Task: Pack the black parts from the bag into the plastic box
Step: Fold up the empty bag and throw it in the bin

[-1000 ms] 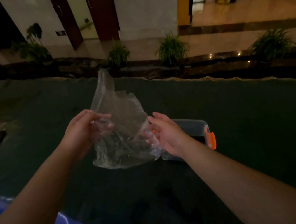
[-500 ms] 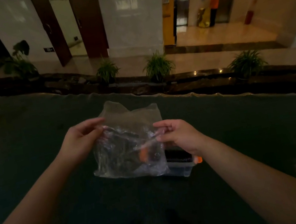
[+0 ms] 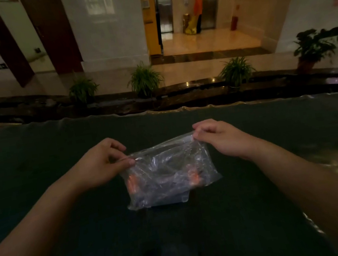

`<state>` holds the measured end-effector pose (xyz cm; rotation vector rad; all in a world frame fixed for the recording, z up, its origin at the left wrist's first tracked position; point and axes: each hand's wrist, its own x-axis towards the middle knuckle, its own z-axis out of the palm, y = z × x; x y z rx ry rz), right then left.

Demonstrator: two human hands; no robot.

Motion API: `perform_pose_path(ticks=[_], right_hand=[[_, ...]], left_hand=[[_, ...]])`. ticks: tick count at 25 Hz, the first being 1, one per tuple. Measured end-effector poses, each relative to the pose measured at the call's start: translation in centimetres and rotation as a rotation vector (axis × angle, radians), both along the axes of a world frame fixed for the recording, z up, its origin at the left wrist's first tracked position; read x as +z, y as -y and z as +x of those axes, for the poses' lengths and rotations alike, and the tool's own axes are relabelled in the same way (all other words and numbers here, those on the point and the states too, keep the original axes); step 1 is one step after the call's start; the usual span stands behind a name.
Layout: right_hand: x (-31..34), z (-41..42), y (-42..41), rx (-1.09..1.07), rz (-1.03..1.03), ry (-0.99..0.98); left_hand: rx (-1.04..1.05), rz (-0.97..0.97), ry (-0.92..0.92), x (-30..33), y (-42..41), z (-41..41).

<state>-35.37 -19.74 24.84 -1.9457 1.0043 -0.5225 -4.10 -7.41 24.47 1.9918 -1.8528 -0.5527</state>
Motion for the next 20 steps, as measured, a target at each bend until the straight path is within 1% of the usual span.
perform_pose_path(ticks=[1,2,4,6,8,10,11,12,14,16,17,18,20], right_hand=[[0.4,-0.4,0.0,0.002,0.029,0.031],[0.8,-0.7,0.0,0.014,0.042,0.045],[1.8,-0.9,-0.3,0.062,0.031,0.045],[2.8,-0.6,-0.4,0.110,0.018,0.049],[3.7,0.0,-0.3,0.129,0.026,0.056],[4.5,0.4,0.0,0.131,0.036,0.082],[4.7,0.4,0.2,0.108,0.079,0.127],[4.8,0.2,0.5,0.066,0.171,0.204],[4.3,-0.5,1.1,-0.030,0.432,0.408],[2.7,-1.2,1.5,-0.049,0.638,0.586],[1.7,-1.3,1.3,-0.027,0.704,0.630],[0.7,-1.2,1.0,0.004,0.738,0.632],[-1.0,-0.6,0.3,0.071,0.684,0.543]], left_hand=[[-0.055,0.048,-0.033,0.0,0.3,-0.4],[-0.109,0.087,-0.116,0.1,0.6,-1.0],[-0.184,0.163,-0.345,0.4,1.0,-2.5],[-0.252,0.227,-0.511,0.3,1.7,-4.5],[-0.310,0.265,-0.624,-0.1,2.7,-6.5],[-0.315,0.256,-0.692,-0.5,3.5,-8.2],[-0.303,0.236,-0.716,-0.7,3.9,-8.7],[-0.285,0.215,-0.750,-0.8,4.2,-9.2],[-0.207,0.181,-0.861,-0.9,4.5,-9.5],[-0.066,0.149,-1.015,-1.0,4.9,-9.4],[0.005,0.125,-1.084,-1.1,5.2,-9.3],[0.067,0.097,-1.133,-1.1,5.3,-9.2],[0.154,0.041,-1.134,-1.0,5.6,-9.0]])
